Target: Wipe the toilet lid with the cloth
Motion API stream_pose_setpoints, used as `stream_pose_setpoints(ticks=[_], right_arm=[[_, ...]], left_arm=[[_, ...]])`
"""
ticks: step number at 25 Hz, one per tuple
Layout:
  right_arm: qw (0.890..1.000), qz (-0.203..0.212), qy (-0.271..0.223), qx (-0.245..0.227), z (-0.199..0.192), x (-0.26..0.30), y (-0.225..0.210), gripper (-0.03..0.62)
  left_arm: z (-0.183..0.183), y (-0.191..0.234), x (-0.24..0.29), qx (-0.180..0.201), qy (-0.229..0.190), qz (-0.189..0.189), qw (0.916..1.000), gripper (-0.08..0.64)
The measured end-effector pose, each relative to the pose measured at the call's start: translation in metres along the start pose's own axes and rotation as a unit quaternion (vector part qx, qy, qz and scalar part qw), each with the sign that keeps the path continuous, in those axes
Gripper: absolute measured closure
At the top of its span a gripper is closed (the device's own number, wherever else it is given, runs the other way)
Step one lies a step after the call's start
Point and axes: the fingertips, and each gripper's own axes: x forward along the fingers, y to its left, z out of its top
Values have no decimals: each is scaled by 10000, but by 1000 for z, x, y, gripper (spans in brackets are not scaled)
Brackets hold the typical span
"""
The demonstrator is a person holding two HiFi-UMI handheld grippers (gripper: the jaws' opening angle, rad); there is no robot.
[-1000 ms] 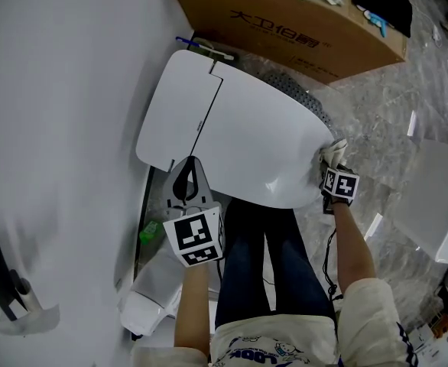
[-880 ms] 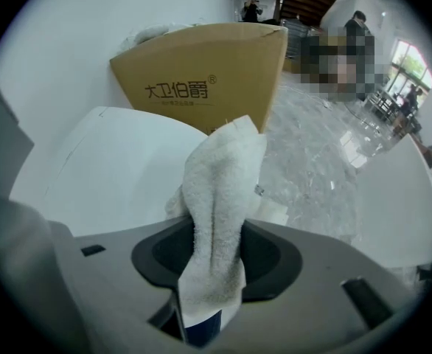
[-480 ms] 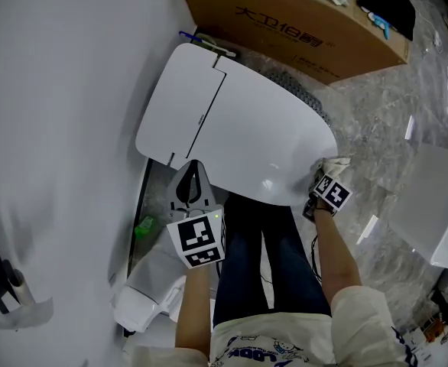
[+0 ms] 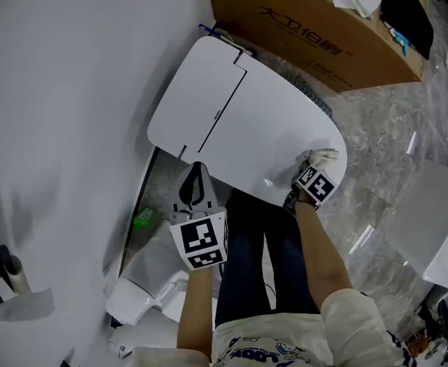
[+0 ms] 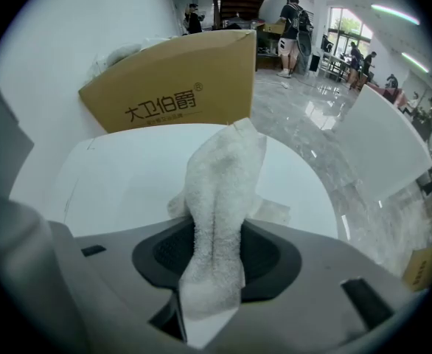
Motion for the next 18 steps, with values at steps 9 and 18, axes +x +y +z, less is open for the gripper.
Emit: stream_pose_setpoints(ticks=[9, 18], right_arm=[[9947, 551, 7, -868, 4, 6, 125, 431], [9748, 1077, -60, -1955, -14, 6, 233, 430]], left_arm=[[-19, 36, -4, -238, 123, 333, 9991, 557], [-37, 75, -7, -456, 213, 691, 9963, 557]])
